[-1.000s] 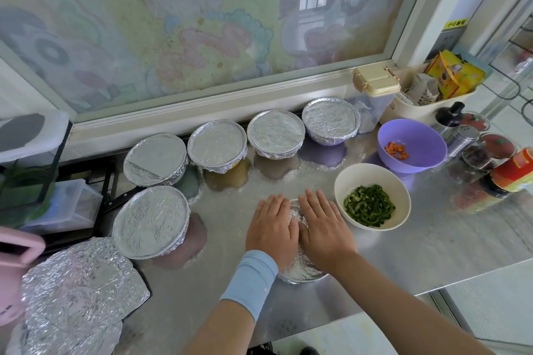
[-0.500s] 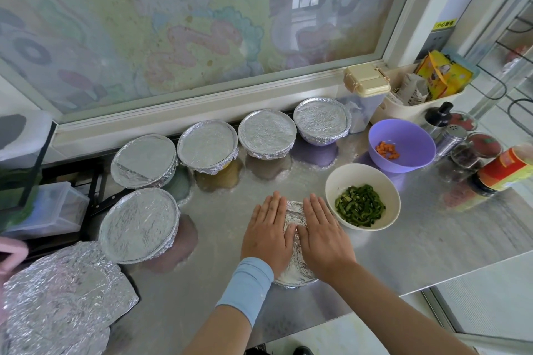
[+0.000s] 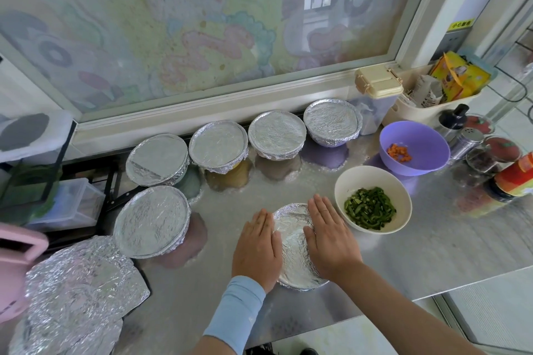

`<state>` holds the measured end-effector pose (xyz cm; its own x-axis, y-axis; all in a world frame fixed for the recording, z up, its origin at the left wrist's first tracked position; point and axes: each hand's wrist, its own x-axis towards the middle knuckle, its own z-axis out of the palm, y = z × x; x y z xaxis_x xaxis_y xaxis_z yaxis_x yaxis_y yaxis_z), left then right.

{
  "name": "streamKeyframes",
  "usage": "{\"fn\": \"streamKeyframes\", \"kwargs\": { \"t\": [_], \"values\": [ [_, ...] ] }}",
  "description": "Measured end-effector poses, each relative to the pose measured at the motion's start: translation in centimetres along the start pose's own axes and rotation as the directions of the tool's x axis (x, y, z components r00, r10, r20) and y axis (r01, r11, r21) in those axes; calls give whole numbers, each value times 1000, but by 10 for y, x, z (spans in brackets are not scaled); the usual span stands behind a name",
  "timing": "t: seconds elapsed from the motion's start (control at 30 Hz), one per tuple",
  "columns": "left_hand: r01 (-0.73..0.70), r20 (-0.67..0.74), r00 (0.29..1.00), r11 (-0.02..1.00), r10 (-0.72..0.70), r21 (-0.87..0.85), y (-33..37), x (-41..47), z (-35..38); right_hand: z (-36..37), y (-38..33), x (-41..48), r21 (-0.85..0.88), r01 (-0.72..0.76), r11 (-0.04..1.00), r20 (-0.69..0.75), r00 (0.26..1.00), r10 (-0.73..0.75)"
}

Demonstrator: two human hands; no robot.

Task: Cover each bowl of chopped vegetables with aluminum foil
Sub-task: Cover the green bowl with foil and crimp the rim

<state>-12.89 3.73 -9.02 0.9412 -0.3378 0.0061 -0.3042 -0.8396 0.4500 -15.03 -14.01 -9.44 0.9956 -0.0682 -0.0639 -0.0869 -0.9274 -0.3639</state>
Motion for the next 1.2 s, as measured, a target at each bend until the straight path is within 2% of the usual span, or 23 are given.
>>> {"fn": "streamKeyframes", "kwargs": {
  "t": [0.1,0.17,0.23,0.37,0.7,0.83,0.9,1.0,1.1,1.2],
  "values": [
    [-81,-57,995,996,83,33,6,24,-3,2,0,8,7,51,999,16,999,-51],
    [-194,19,981,977,193,85,11,37,2,4,-1,12,7,95,995,19,995,-95],
    [-239,93,969,959,227,152,13,41,10,3,-1,15,22,109,994,34,993,-110],
    [-213,81,977,942,199,259,13,33,17,4,3,7,8,108,994,11,994,-108],
    [-72,7,997,955,73,286,30,19,17,8,-3,-33,83,-107,991,-20,994,109],
    [10,-98,995,972,14,235,29,14,5,6,-3,-18,94,-14,995,-6,1000,15],
    [-53,-107,991,975,77,215,20,16,3,5,2,-9,86,53,995,18,998,-55],
    [-228,9,973,952,231,206,9,15,11,4,7,1,75,112,991,36,993,-114],
    [-202,7,979,957,205,208,8,11,20,6,11,-1,69,130,989,31,991,-132],
    [-182,7,983,960,185,213,9,8,21,6,14,-13,124,68,990,-10,998,-68]
  ]
}}
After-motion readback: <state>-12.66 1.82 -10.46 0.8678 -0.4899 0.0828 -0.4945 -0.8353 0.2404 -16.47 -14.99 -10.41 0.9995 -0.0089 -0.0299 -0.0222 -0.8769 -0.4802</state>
